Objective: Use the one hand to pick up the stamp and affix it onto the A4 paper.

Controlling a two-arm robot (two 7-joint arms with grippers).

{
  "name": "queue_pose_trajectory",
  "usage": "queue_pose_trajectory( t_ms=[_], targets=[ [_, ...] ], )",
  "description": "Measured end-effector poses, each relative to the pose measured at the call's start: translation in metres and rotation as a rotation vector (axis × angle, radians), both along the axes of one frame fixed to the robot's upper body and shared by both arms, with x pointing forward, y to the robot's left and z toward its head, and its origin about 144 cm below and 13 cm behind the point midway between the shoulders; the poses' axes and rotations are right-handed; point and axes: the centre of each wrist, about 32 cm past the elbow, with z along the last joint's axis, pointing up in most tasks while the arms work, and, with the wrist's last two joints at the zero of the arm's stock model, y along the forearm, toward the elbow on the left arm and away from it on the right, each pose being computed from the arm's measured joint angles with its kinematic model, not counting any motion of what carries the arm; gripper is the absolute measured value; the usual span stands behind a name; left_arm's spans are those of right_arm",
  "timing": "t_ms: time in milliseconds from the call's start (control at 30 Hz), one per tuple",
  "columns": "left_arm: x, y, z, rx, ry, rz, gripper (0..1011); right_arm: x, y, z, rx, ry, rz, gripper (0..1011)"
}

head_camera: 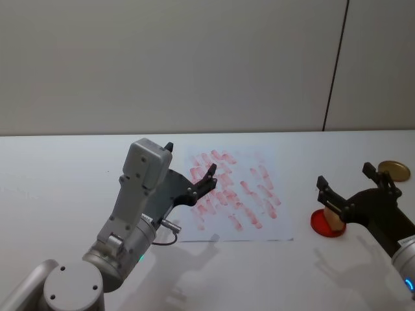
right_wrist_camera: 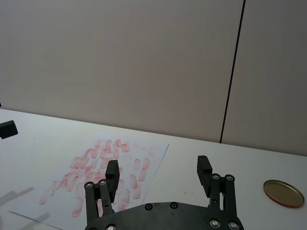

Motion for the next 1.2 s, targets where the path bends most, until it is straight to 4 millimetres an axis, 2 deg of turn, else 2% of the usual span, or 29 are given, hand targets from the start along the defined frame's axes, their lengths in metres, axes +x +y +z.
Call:
queue_pose_trajectory(
  t_ms=[367, 867, 1200],
  targets=[
    [0.000, 0.000, 0.000, 0.000, 0.000, 0.000, 993, 0.000, 0.002, 0.000, -0.001, 0.006, -0.009, 1001],
    [0.000, 0.000, 0.000, 0.000, 0.000, 0.000, 993, 0.005, 0.025, 0.005, 0.007, 0.140, -0.137, 1001],
    [0.000, 0.000, 0.000, 0.000, 0.000, 0.000, 993, 0.013, 0.033, 0.004, 0.010, 0.227, -0.192, 1001]
  ],
)
